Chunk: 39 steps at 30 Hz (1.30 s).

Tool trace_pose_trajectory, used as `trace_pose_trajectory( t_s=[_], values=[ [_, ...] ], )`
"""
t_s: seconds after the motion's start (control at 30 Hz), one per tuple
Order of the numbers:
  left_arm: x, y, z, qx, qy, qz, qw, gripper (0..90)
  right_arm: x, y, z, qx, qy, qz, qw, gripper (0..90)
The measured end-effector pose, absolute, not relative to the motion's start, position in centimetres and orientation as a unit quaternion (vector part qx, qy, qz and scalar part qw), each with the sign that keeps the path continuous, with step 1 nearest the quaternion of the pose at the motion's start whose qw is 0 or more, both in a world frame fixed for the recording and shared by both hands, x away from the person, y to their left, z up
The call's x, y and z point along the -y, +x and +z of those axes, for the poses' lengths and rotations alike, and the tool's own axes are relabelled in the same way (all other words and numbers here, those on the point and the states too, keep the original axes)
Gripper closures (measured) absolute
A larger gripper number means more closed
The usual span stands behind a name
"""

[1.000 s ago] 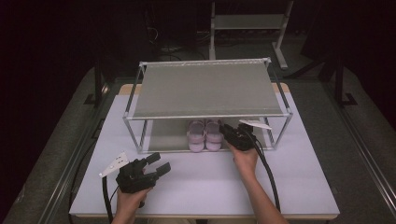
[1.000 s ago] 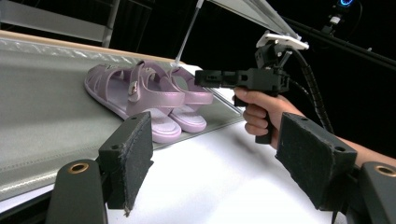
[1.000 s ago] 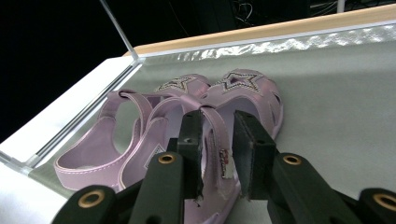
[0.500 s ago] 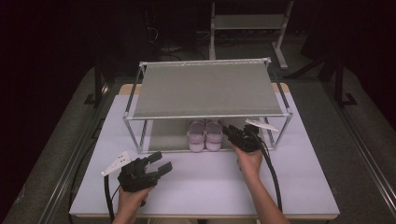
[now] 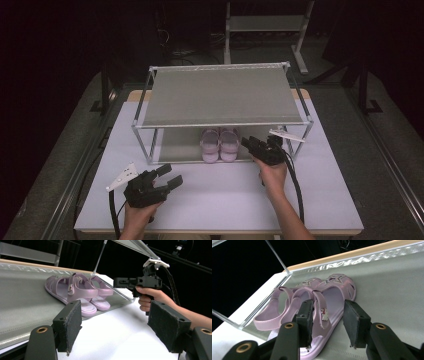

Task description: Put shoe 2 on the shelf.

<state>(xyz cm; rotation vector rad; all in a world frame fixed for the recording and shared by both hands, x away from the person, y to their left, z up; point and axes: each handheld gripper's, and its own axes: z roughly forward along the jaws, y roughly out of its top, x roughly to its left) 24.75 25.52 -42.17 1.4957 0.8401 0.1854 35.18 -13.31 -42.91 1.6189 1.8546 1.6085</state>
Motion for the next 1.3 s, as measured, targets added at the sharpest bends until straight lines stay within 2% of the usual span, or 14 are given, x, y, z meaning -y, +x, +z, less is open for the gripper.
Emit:
trace_pose_trajectory(
  t_s=[0.83,1.3],
  values=[
    [-25.4,24.7,-42.2,-0.370,0.660,0.080,0.649,26.9,15.8,33.7,-42.9,-0.640,0.541,0.538,0.086,50.6],
    [-25.4,24.7,-42.2,-0.370,0.660,0.081,0.649,26.9,16.1,32.8,-42.3,-0.659,0.525,0.532,0.086,50.3]
  ],
)
